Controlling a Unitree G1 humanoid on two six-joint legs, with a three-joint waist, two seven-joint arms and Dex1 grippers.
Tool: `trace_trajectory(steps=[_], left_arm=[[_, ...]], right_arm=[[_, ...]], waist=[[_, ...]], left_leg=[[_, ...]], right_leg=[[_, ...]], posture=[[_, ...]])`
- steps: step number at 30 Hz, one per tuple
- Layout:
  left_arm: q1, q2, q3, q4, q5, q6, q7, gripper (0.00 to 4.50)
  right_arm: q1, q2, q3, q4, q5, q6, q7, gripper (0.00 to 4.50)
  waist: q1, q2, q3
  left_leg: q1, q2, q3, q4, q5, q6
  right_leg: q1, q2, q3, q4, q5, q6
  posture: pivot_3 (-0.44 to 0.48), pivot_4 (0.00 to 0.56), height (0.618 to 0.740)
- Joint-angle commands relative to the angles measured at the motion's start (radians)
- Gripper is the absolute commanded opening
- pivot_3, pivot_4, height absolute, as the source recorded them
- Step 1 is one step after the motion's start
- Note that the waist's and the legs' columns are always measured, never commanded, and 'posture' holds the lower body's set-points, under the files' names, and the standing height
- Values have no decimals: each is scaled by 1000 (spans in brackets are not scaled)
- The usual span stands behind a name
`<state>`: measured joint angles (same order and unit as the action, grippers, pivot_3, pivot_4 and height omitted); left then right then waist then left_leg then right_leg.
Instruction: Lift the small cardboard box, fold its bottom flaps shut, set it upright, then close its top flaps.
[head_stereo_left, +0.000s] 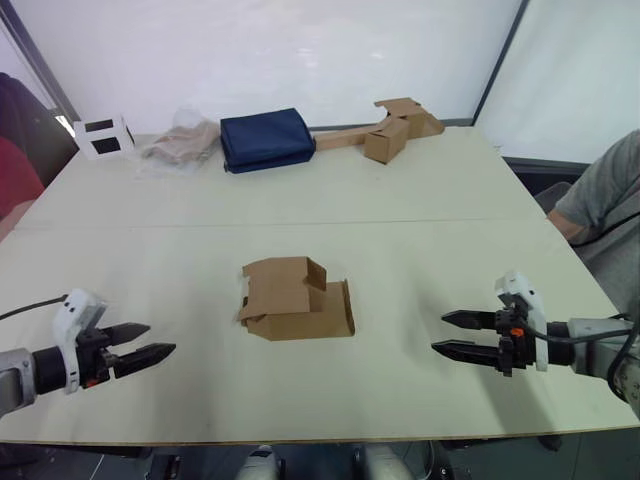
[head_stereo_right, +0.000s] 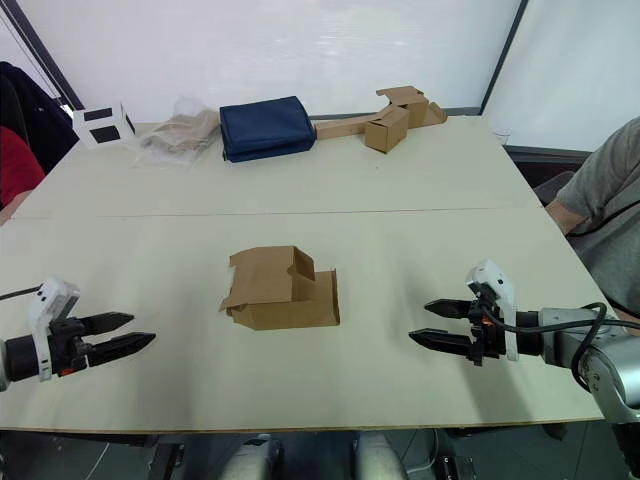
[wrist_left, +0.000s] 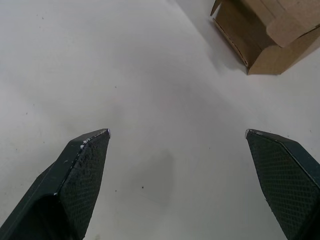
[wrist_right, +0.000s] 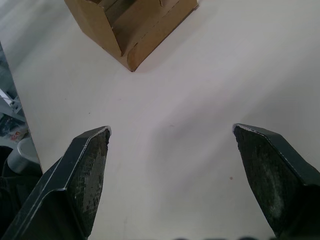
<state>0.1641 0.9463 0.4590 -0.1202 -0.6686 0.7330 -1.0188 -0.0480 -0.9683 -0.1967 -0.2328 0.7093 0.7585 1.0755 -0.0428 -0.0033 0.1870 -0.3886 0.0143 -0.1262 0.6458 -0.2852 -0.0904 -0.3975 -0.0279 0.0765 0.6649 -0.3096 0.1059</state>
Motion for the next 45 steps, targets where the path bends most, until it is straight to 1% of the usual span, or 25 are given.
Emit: trace_trajectory(steps=[1,8,12,16,18,20,22,25,29,30,32,35,36,38,41,43,45], left_arm=[[-1,-1,55,-4,-15,0,-1,4484],[-14,-5,58,1,-10,-5,1,4484],[-33,-12,70,4,-34,13,-3,4484],[-40,-12,71,3,-41,10,-6,4484],[-44,-18,76,2,-42,8,2,4484],[-60,-21,87,7,-47,17,21,4484],[-95,-14,114,10,-86,60,37,4484],[-121,18,108,31,-82,84,27,4484],[-150,58,57,91,-69,109,-11,4484],[-176,59,41,120,-79,126,-21,4484],[-239,60,2,174,-126,218,-49,4484],[-344,33,-63,250,-197,376,-81,4484],[-386,14,-96,282,-214,425,-95,4484],[-463,-34,-171,342,-204,459,-112,4484],[-545,-85,-249,407,-172,463,-132,4484],[-640,-149,-311,485,-149,461,-146,4484],[-704,-187,-360,544,-117,450,-167,4484]], right_arm=[[4,2,-15,-21,-5,-9,2,4228],[3,3,-14,-15,-11,-12,6,4228],[-6,7,-13,-12,-11,-8,1,4228],[-32,21,-14,1,-10,-8,-2,4228],[-41,16,-5,4,-19,-13,11,4228],[-65,17,1,8,-36,-18,-6,4228],[-86,10,0,6,-34,-6,-8,4228],[-93,10,-7,-1,-33,2,-14,4228],[-89,14,-18,-23,-30,4,-31,4228],[-85,15,-25,-44,-22,10,-40,4228],[-79,15,-38,-103,3,31,-60,4228],[-95,27,-41,-196,57,80,-98,4228],[-107,37,-35,-233,75,93,-118,4228],[-131,57,-18,-297,103,112,-157,4228],[-152,75,4,-357,123,134,-199,4228],[-176,94,27,-412,146,151,-241,4228],[-186,104,39,-448,160,167,-269,4228]], waist=[[0,0,0],[0,0,0],[0,0,0],[0,0,0],[0,0,0],[0,0,0],[0,0,0],[1,0,0],[-1,0,0],[-1,0,0],[1,0,0],[0,0,0],[-1,0,0],[-1,0,-1],[-1,0,-1],[2,0,-1],[3,-1,-1]], left_leg=[[0,0,0,0,0,0],[0,0,0,0,0,0],[0,0,0,0,0,0],[0,0,0,0,0,0],[0,0,0,0,0,0],[0,0,0,0,0,0],[0,0,0,0,0,0],[0,0,0,0,0,0],[0,0,0,0,0,0],[0,0,0,0,0,0],[0,0,0,0,0,0],[0,0,0,1,0,0],[0,0,0,1,0,0],[0,0,0,1,0,0],[0,0,-1,1,0,0],[0,0,-1,2,0,0],[-1,-1,-3,3,0,-1]], right_leg=[[0,0,0,0,0,0],[0,0,0,0,0,0],[0,0,0,0,0,0],[0,0,0,0,0,0],[0,0,0,0,0,0],[0,0,0,0,0,0],[0,0,0,0,0,0],[0,0,0,1,0,0],[0,0,0,1,0,0],[0,0,0,1,0,0],[0,0,0,1,0,0],[0,0,-1,2,0,0],[0,0,-1,2,0,0],[0,0,-1,2,0,0],[0,0,-1,2,0,0],[0,0,-1,2,0,0],[0,1,-3,3,0,0]], posture=[[0,150,740],[0,150,740],[0,150,740],[0,150,740],[0,150,740],[0,150,740],[0,150,740],[0,150,740],[0,150,740],[0,150,740],[0,150,740],[0,150,740],[0,150,740],[0,150,740],[0,150,740],[0,150,740],[0,150,740]])
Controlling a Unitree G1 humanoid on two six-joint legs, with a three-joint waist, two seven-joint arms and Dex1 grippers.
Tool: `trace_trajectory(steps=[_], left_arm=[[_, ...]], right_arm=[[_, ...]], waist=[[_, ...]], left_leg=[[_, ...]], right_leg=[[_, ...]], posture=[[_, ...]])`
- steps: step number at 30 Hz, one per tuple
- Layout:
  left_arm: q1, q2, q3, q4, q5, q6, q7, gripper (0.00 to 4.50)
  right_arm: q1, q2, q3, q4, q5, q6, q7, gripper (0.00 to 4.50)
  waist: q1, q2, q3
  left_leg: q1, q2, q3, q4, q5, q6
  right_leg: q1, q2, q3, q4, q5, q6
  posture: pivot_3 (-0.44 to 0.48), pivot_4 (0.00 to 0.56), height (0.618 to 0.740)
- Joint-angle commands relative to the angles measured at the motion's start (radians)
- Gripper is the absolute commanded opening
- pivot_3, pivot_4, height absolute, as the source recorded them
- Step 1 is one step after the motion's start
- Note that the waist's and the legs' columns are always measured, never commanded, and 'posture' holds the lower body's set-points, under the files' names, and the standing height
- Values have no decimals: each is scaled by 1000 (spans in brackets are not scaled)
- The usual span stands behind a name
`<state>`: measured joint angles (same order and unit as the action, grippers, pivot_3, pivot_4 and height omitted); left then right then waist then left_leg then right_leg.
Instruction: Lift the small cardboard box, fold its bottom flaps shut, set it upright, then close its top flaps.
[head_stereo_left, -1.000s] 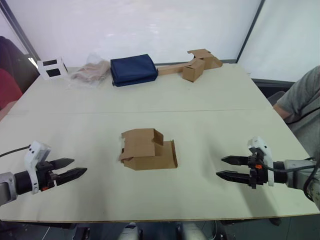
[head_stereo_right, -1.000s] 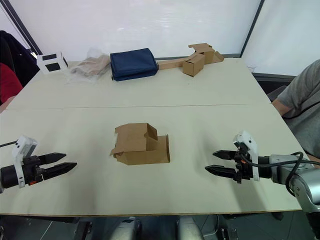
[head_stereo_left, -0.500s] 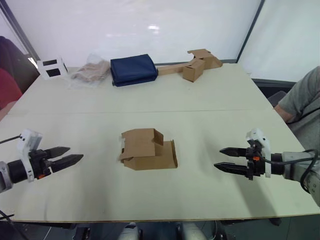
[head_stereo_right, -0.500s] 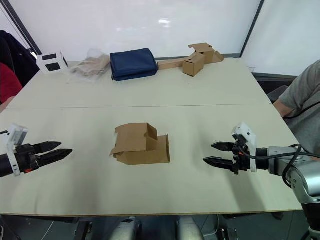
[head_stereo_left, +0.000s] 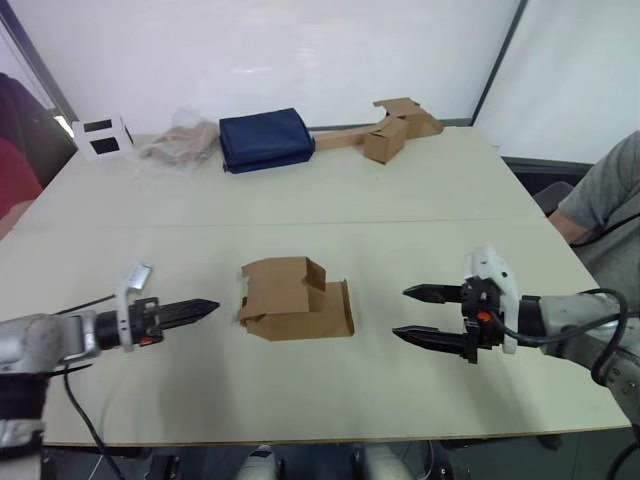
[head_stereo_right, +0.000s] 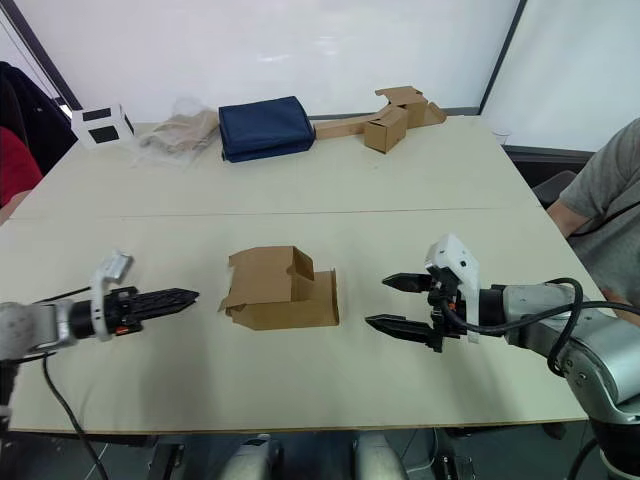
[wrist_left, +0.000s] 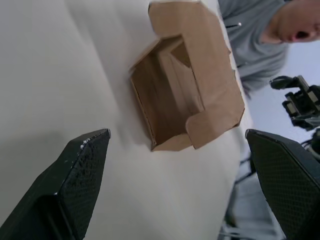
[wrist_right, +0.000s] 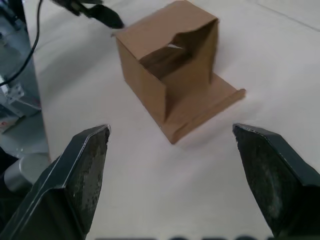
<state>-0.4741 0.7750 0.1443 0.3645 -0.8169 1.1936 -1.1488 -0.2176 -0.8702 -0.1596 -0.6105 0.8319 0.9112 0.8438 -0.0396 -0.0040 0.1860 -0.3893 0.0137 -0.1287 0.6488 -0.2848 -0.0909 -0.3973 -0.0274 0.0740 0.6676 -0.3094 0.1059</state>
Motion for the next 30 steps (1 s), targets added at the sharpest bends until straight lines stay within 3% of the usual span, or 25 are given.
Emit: trace_trajectory(steps=[1,12,22,30], left_arm=[[-89,-28,-61,86,43,-14,-46,4484],[-278,-143,-157,304,148,-68,-159,4484],[-331,-47,-165,332,223,-122,-275,4484],[-384,-80,-194,336,259,-127,-316,4484]], right_arm=[[-18,9,6,-81,43,20,-49,4228],[-34,18,4,-172,142,93,-185,4228],[4,-8,-35,-178,193,102,-241,4228],[27,-13,-17,-153,155,60,-213,4228]], waist=[[-1,0,0],[-4,0,0],[-7,0,0],[-3,0,0]], left_leg=[[0,0,0,0,0,0],[0,0,0,0,0,0],[-1,0,-1,-1,0,0],[-1,-1,-1,0,0,0]], right_leg=[[0,0,0,0,0,0],[0,0,0,0,0,0],[-1,0,0,0,0,0],[0,0,0,0,0,0]], posture=[[0,150,740],[0,150,740],[0,150,740],[0,150,740]])
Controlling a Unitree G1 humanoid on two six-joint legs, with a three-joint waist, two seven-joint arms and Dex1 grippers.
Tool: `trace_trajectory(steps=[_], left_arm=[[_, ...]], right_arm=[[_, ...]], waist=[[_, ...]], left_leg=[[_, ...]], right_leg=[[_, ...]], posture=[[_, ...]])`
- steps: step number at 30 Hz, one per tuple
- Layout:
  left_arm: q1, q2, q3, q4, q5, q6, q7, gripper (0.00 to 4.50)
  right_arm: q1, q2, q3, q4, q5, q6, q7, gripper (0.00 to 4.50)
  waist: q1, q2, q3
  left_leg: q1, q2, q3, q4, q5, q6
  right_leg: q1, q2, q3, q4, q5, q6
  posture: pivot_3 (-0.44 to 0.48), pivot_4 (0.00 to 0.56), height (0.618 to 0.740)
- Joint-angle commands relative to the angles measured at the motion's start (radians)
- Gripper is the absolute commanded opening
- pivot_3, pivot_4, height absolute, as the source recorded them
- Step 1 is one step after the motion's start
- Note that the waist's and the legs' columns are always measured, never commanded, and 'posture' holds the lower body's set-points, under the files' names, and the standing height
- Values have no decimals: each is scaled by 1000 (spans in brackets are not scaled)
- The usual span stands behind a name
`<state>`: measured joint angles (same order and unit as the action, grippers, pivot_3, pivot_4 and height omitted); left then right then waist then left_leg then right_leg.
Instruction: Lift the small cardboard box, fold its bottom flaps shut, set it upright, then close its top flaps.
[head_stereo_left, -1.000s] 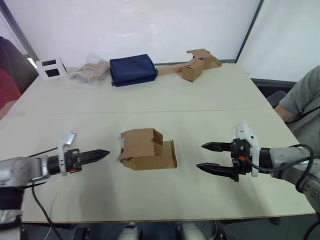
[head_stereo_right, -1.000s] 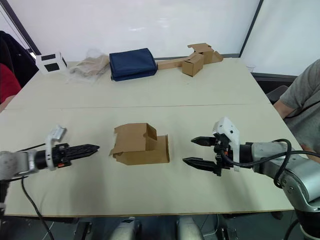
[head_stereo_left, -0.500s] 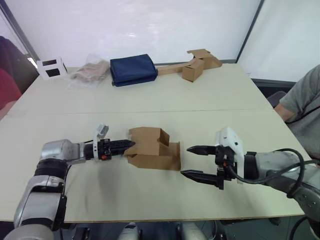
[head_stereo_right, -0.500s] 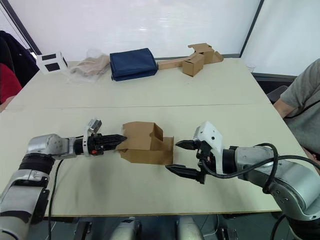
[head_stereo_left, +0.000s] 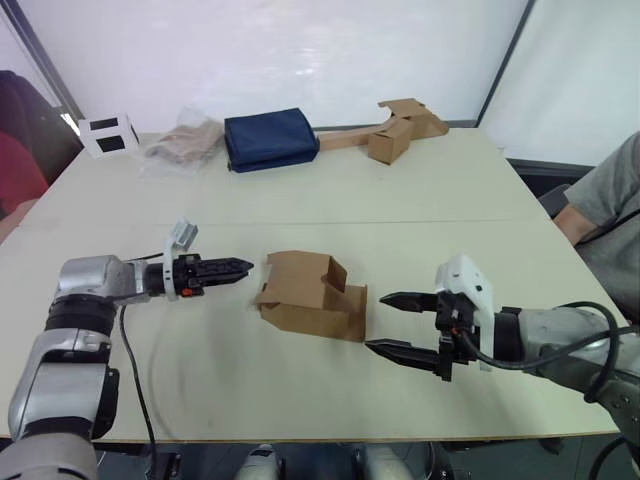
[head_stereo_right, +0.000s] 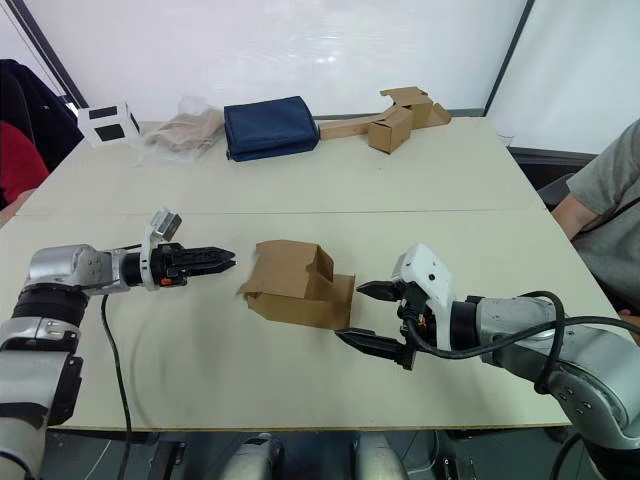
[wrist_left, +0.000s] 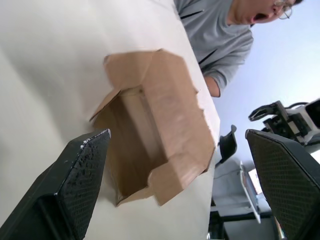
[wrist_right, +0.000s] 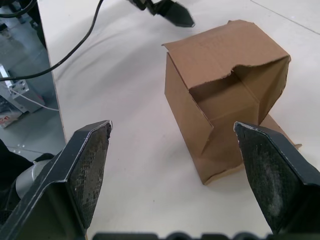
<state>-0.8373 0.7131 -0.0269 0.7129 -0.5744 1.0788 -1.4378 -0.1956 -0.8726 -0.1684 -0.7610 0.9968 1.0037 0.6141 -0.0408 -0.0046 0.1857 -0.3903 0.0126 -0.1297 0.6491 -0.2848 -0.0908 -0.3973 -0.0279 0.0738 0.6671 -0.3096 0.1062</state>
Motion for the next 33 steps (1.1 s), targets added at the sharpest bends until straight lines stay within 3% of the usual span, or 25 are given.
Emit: trace_trajectory(steps=[1,26,29,32,33], left_arm=[[-22,-27,-32,-11,25,-19,-31,4484],[-257,-244,-78,390,223,-202,-176,4484],[-273,-265,-79,409,230,-214,-177,3838],[-274,-276,-89,411,232,-217,-177,2481],[-272,-277,-94,408,230,-216,-177,2360]], right_arm=[[8,-12,-8,-2,-13,-37,21,4228],[56,-37,-50,-53,58,-54,-28,4228],[74,-34,-57,-63,64,-57,-43,4500],[88,-35,-63,-72,74,-57,-59,4500],[89,-35,-64,-73,77,-57,-64,4500]], waist=[[-3,0,0],[-4,0,0],[-3,0,0],[-4,0,0],[-4,0,0]], left_leg=[[0,0,0,0,0,0],[0,0,0,0,0,0],[0,0,0,0,0,0],[0,0,0,0,0,0],[0,0,0,0,0,0]], right_leg=[[0,0,0,0,0,0],[0,1,0,0,0,0],[0,1,0,0,0,0],[0,1,0,1,0,0],[0,1,0,1,0,0]], posture=[[0,150,740],[0,150,740],[0,150,740],[0,150,740],[0,150,740]])
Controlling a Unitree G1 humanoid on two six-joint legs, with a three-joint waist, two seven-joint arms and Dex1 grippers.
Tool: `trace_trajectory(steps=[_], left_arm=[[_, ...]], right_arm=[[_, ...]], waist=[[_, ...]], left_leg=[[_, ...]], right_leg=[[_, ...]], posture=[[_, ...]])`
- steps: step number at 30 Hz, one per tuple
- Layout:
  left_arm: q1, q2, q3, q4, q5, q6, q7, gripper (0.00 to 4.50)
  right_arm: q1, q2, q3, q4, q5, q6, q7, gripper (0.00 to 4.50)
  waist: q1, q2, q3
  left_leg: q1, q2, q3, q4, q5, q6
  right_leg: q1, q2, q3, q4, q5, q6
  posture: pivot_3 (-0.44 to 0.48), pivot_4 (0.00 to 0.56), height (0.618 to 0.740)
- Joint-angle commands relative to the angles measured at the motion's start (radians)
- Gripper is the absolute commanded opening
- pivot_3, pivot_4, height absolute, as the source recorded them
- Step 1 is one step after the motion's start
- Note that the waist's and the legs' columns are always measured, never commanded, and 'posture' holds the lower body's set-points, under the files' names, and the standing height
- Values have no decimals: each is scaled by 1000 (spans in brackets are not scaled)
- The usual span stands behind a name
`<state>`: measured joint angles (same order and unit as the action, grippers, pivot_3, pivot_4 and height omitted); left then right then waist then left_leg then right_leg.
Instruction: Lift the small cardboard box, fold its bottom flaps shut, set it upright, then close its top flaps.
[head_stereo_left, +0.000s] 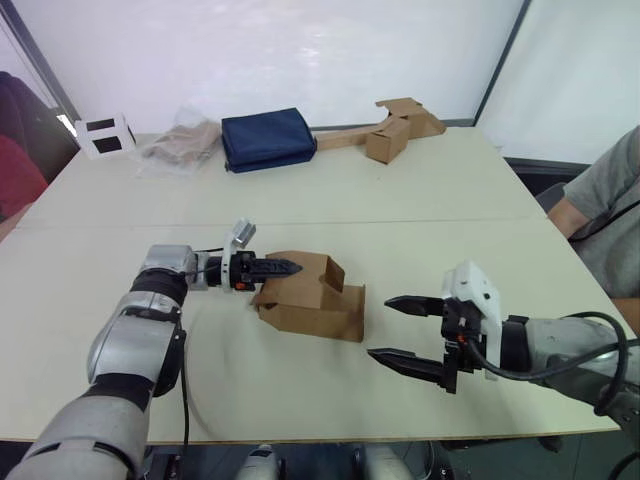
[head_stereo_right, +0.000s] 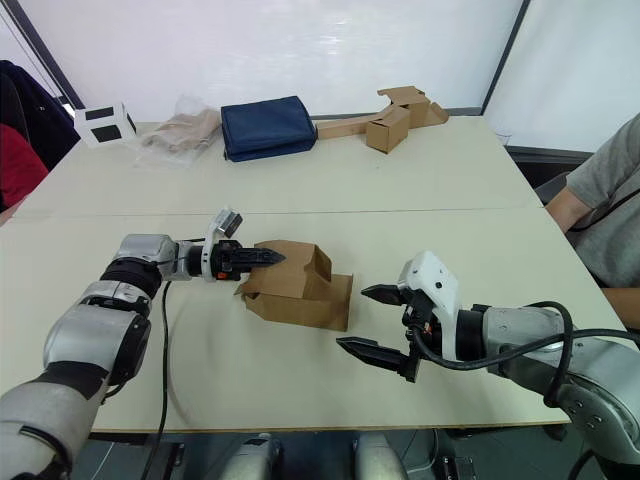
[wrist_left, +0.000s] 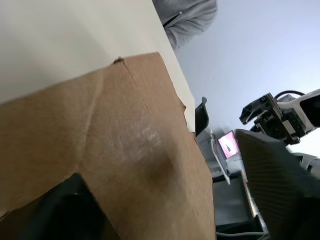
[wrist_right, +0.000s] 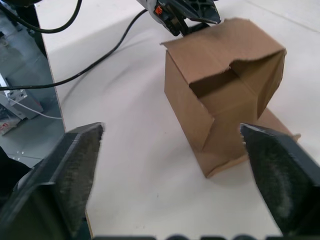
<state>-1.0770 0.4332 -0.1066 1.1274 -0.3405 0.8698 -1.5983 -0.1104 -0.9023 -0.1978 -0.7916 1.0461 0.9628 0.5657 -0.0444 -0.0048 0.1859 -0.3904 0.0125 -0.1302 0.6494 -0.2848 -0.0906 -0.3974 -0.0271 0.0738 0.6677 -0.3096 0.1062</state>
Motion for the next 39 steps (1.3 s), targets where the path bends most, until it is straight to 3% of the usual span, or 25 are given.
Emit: trace_trajectory(steps=[1,4,6,11,18,21,23,31,39], left_arm=[[-31,3,-18,-8,-4,-7,-16,1881],[-28,7,-27,-17,-17,0,-16,638],[-24,14,-34,-30,-28,8,-16,89],[-8,81,-28,-167,-100,41,-16,89],[33,127,161,-473,-192,4,72,89],[69,136,248,-714,-240,-9,183,0],[83,139,273,-807,-260,-6,232,0],[65,150,311,-910,-303,-43,338,0],[90,156,301,-959,-343,-42,363,0]], right_arm=[[5,-5,-35,-43,30,-16,-21,4500],[4,-4,-32,-44,37,-16,-36,4500],[2,-5,-29,-40,40,-17,-41,4500],[-18,31,-40,-7,53,-44,-64,4500],[-179,242,-53,156,-27,-176,-248,4500],[-330,385,-41,269,-80,-266,-342,3839],[-411,450,-35,331,-100,-305,-358,3058],[-636,577,-9,540,-107,-370,-274,98],[-669,604,80,598,-182,-376,-167,33]], waist=[[-1,0,0],[-1,0,0],[0,0,0],[-1,0,0],[-1,0,0],[-2,0,0],[-3,0,0],[-3,0,0],[-19,1,0]], left_leg=[[0,0,0,0,0,0],[0,0,0,0,0,0],[0,0,0,0,0,0],[0,0,0,0,0,0],[0,1,0,0,0,0],[0,1,0,0,0,0],[0,1,0,-1,1,-2],[0,1,0,-1,4,-7],[0,1,0,-2,4,-8]], right_leg=[[0,0,0,0,0,0],[0,0,0,0,0,0],[0,0,0,0,0,0],[0,0,0,0,0,0],[0,0,0,1,0,0],[-1,0,0,2,0,0],[-2,0,1,3,0,0],[-3,0,1,3,0,0],[-4,0,1,4,0,0]], posture=[[0,150,740],[0,150,740],[0,150,740],[0,150,740],[0,150,740],[0,150,740],[0,150,740],[0,150,740],[0,150,740]])
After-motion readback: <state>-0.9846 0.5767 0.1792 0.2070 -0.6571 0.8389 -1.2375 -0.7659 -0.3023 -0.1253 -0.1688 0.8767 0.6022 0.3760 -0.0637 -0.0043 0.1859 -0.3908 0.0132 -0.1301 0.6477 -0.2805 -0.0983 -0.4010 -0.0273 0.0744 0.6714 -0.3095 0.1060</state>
